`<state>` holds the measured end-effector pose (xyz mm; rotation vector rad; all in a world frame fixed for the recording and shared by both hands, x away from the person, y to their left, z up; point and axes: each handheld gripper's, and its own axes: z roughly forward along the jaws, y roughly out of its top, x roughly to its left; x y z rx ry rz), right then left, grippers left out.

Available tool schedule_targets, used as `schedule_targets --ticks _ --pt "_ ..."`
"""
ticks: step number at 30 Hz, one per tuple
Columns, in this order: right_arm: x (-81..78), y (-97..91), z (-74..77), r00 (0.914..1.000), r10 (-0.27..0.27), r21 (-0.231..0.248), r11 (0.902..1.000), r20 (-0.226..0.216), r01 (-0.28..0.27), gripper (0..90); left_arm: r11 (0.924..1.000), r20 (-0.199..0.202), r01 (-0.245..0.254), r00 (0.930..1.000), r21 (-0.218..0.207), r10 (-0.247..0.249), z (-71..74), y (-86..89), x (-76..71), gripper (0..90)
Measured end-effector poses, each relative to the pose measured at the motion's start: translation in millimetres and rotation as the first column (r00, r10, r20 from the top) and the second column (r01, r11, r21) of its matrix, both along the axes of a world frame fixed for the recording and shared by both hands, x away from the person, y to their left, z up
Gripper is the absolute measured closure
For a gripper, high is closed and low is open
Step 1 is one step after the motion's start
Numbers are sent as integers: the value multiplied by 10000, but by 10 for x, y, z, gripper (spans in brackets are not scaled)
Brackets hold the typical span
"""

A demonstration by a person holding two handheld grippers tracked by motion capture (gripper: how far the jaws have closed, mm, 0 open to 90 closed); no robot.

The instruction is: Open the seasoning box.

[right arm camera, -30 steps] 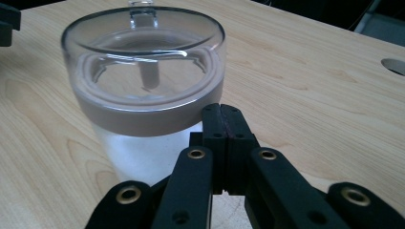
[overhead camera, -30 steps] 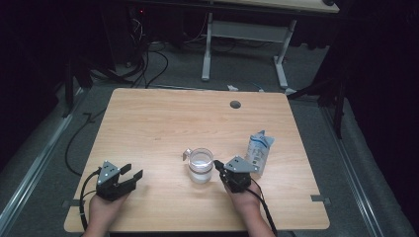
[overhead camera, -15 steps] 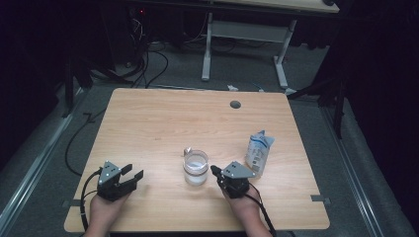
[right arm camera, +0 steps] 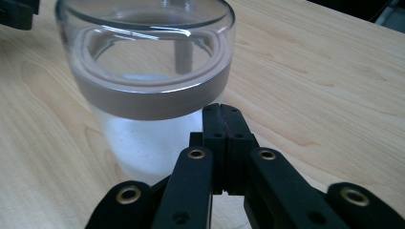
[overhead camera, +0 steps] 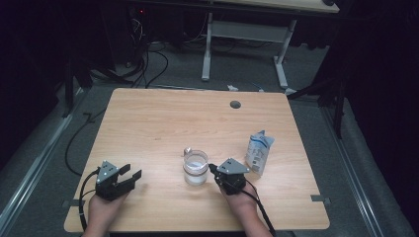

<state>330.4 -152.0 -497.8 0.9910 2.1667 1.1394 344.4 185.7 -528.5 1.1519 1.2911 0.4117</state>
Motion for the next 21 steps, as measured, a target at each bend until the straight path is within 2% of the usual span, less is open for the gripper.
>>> schedule_targets --ticks 12,21 --pt "-213 232 7 9966 812 -70 9967 160 -811 899 10000 83 35 10000 -31 -35 19 -3 -14 458" --pt "-265 362 1 9912 1308 -30 9914 201 -1307 896 9999 62 95 9999 44 -95 12 -9 -14 458"
